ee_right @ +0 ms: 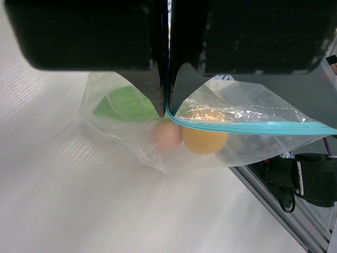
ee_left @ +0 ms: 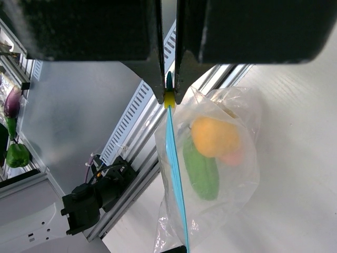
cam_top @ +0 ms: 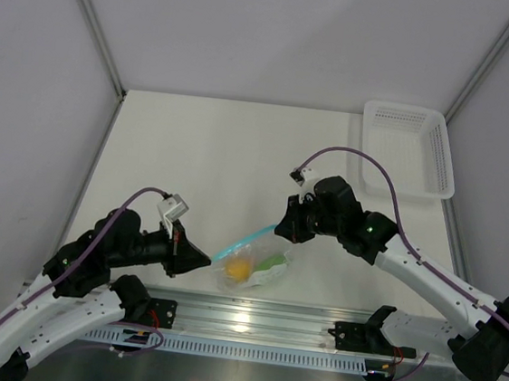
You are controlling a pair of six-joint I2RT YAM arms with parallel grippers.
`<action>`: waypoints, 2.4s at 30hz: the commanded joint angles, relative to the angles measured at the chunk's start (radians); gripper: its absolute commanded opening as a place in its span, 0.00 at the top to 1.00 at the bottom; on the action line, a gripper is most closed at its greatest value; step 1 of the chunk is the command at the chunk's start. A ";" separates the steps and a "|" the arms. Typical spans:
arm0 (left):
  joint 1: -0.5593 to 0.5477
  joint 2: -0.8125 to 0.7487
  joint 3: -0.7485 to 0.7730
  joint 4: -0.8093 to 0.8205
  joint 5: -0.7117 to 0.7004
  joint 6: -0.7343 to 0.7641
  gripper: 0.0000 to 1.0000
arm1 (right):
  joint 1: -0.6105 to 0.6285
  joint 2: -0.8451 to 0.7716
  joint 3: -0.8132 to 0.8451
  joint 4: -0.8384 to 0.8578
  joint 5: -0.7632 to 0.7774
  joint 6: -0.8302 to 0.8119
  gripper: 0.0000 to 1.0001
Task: Place the food in the zip-top bag and seal the zipper
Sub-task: Zip the zipper food storage bag at the center of the board, then place the zipper food storage bag at the center of the board.
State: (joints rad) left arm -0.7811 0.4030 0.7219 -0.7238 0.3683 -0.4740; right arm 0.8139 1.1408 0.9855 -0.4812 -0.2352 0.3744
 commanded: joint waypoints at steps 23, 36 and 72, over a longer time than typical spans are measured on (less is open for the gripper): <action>0.002 -0.053 0.053 -0.045 -0.054 -0.046 0.46 | 0.016 0.020 0.038 0.003 0.065 -0.003 1.00; 0.002 -0.171 0.171 -0.154 -0.325 -0.051 0.00 | -0.053 0.203 0.169 0.039 0.034 -0.051 1.00; 0.002 -0.216 0.100 -0.137 -0.100 -0.063 0.01 | -0.464 1.125 0.737 0.362 0.004 0.468 1.00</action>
State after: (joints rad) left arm -0.7811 0.1757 0.8299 -0.8806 0.2661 -0.5217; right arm 0.3412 2.2803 1.7432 -0.1879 -0.2768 0.7818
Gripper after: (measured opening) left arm 0.994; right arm 0.007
